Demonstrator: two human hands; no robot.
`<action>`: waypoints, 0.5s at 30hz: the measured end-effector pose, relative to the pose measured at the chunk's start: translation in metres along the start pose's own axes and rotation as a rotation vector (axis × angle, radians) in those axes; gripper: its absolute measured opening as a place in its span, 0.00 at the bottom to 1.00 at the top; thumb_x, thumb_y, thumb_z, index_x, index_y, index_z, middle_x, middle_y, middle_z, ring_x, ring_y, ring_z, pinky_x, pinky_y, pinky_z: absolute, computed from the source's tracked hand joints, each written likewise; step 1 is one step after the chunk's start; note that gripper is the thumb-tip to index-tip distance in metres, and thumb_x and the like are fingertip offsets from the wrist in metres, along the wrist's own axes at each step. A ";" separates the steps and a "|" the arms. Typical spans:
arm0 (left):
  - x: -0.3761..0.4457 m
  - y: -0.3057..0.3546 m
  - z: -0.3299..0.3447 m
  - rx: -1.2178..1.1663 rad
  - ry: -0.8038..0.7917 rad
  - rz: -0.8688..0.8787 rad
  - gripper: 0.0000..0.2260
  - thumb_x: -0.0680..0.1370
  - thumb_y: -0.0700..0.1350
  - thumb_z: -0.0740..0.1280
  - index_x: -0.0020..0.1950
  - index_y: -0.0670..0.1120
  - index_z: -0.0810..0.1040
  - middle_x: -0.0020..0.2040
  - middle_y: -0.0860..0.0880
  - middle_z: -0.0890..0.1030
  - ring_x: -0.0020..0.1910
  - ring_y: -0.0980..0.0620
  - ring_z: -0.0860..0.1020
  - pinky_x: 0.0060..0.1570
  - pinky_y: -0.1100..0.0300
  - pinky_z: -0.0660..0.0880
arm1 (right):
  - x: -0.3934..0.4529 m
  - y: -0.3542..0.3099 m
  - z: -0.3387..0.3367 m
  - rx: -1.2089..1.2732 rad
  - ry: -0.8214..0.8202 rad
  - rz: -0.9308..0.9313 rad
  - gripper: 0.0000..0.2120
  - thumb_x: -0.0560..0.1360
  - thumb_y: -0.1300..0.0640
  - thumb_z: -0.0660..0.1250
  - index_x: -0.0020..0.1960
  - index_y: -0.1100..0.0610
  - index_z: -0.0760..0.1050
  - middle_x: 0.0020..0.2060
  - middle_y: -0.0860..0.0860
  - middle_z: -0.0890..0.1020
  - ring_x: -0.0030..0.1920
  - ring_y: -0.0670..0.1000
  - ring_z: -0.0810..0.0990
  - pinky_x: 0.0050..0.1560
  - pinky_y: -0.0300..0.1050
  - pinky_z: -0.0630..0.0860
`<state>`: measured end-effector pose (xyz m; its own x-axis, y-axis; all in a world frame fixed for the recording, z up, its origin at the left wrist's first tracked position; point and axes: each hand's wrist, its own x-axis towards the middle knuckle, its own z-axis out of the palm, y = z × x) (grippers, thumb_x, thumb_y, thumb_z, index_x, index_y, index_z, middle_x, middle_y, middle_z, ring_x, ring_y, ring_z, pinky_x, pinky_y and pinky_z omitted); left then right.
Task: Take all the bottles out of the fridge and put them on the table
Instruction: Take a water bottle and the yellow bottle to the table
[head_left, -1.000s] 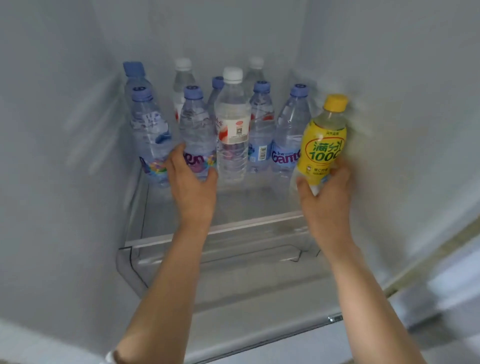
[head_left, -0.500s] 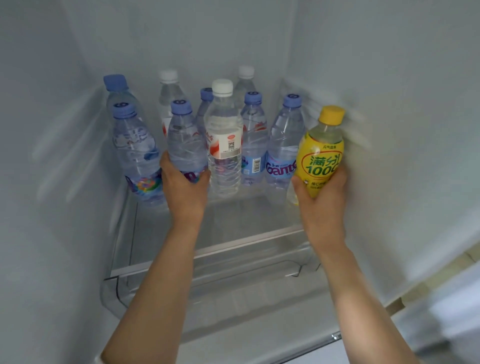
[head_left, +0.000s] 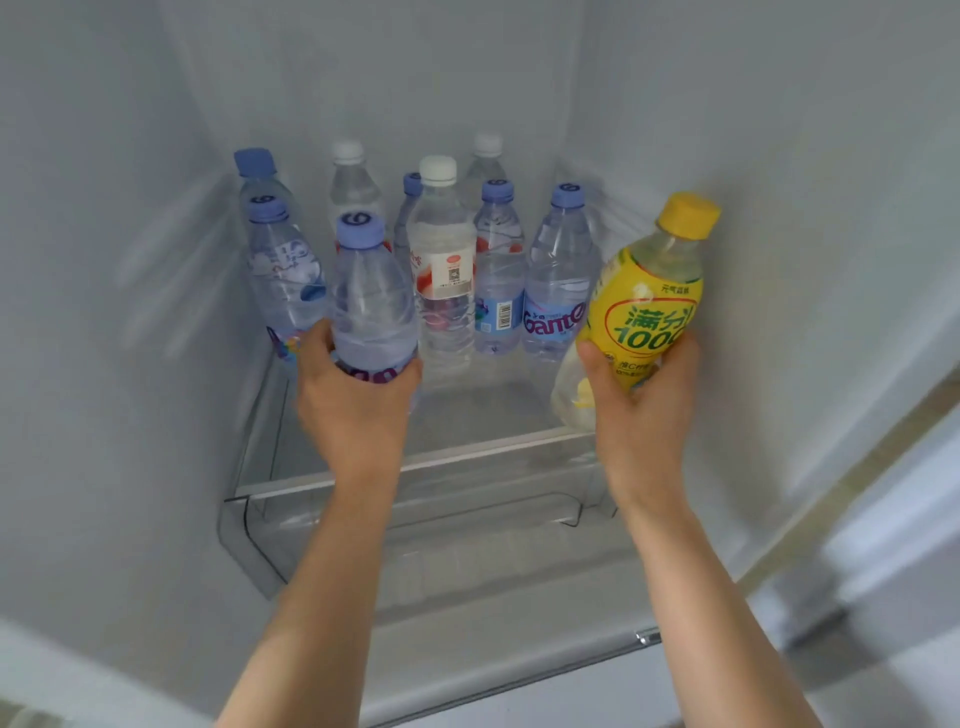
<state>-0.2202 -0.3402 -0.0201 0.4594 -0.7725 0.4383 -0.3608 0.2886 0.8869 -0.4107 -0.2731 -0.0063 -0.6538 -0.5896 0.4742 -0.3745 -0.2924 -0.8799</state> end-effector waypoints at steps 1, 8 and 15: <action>-0.007 0.008 -0.007 -0.012 0.005 -0.002 0.31 0.62 0.49 0.80 0.62 0.48 0.73 0.53 0.52 0.80 0.51 0.51 0.79 0.53 0.56 0.77 | -0.002 -0.005 -0.005 0.007 -0.005 -0.010 0.26 0.70 0.54 0.74 0.62 0.61 0.68 0.49 0.47 0.79 0.49 0.41 0.79 0.51 0.34 0.73; -0.055 0.052 -0.056 -0.077 -0.044 -0.001 0.34 0.62 0.48 0.81 0.63 0.48 0.69 0.48 0.61 0.78 0.48 0.58 0.79 0.52 0.55 0.78 | -0.037 -0.034 -0.035 0.068 -0.039 -0.030 0.24 0.70 0.58 0.75 0.60 0.62 0.68 0.47 0.46 0.78 0.47 0.43 0.79 0.51 0.41 0.76; -0.112 0.056 -0.098 -0.161 -0.210 -0.038 0.30 0.61 0.43 0.82 0.55 0.53 0.69 0.46 0.60 0.81 0.46 0.62 0.80 0.47 0.63 0.78 | -0.095 -0.059 -0.071 0.102 -0.118 0.036 0.23 0.68 0.53 0.76 0.56 0.60 0.70 0.46 0.47 0.81 0.46 0.47 0.82 0.49 0.49 0.79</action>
<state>-0.2124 -0.1824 -0.0047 0.2857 -0.8800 0.3794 -0.2053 0.3305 0.9212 -0.3728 -0.1462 0.0026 -0.5811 -0.6838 0.4412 -0.2796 -0.3413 -0.8974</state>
